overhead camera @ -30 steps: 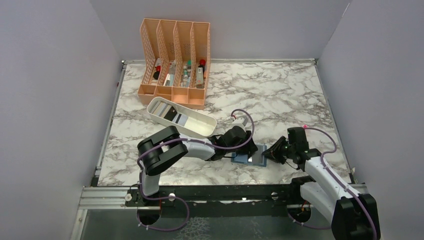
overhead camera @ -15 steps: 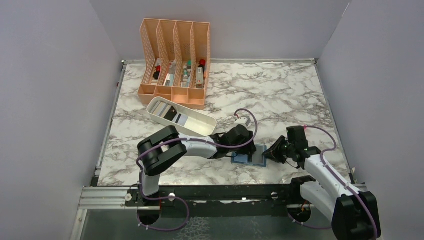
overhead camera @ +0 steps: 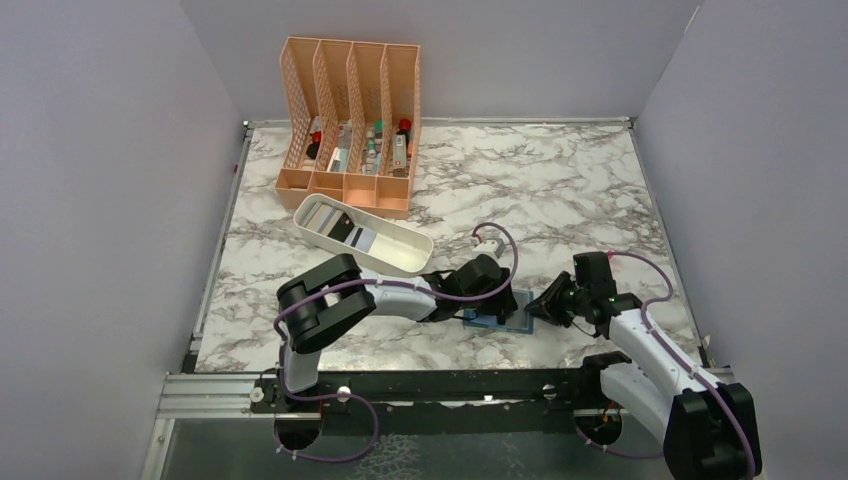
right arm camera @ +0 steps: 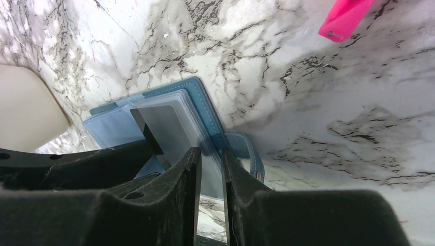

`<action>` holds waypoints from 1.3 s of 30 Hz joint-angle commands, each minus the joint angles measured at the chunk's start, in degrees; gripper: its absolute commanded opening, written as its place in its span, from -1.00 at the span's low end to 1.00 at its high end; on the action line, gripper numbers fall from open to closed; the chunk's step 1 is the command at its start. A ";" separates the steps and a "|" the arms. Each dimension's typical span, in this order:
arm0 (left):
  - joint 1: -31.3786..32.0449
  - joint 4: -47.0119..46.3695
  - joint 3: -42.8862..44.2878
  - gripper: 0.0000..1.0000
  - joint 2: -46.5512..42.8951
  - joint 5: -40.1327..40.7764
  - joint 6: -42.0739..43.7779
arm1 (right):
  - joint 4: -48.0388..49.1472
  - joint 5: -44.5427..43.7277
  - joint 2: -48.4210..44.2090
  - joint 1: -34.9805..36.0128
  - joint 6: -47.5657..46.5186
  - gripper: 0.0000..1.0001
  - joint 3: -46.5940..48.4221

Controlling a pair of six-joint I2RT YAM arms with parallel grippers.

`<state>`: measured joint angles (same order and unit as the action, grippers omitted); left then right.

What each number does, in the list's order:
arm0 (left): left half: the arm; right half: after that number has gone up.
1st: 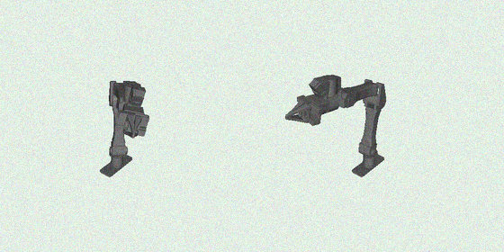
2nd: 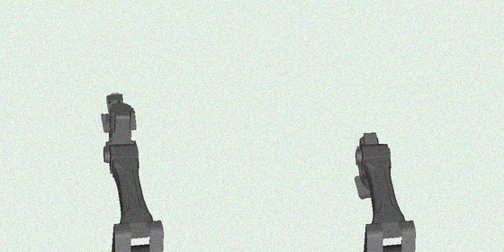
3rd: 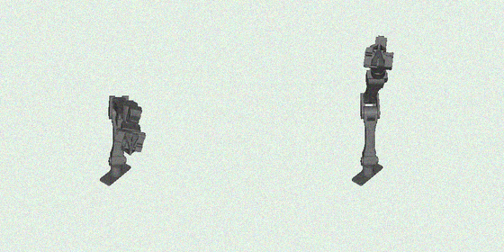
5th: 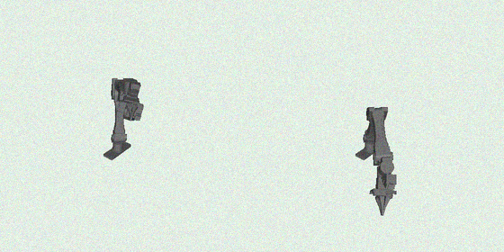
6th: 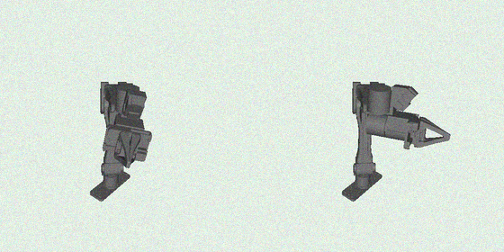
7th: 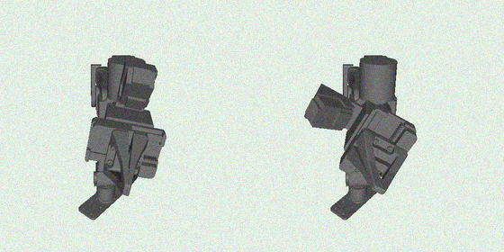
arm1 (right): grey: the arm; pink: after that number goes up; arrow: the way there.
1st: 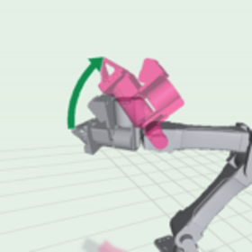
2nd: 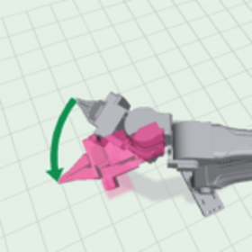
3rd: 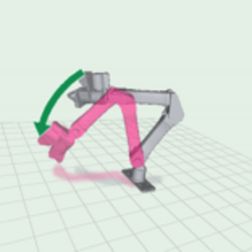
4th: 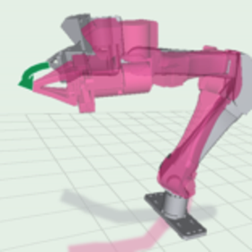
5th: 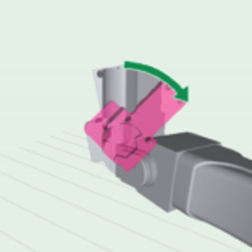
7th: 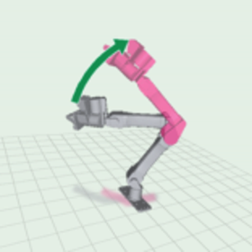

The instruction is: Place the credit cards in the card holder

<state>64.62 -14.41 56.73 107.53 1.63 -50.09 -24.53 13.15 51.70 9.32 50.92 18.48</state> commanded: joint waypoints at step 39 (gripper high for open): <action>2.99 17.28 10.46 0.11 -6.09 7.06 8.60 | -7.94 -3.36 -8.87 0.17 -4.38 -0.32 5.48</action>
<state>67.24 -5.89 62.24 105.16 4.67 -47.57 -30.15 11.66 45.34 9.32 49.23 22.09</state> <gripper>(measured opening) 0.543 0.334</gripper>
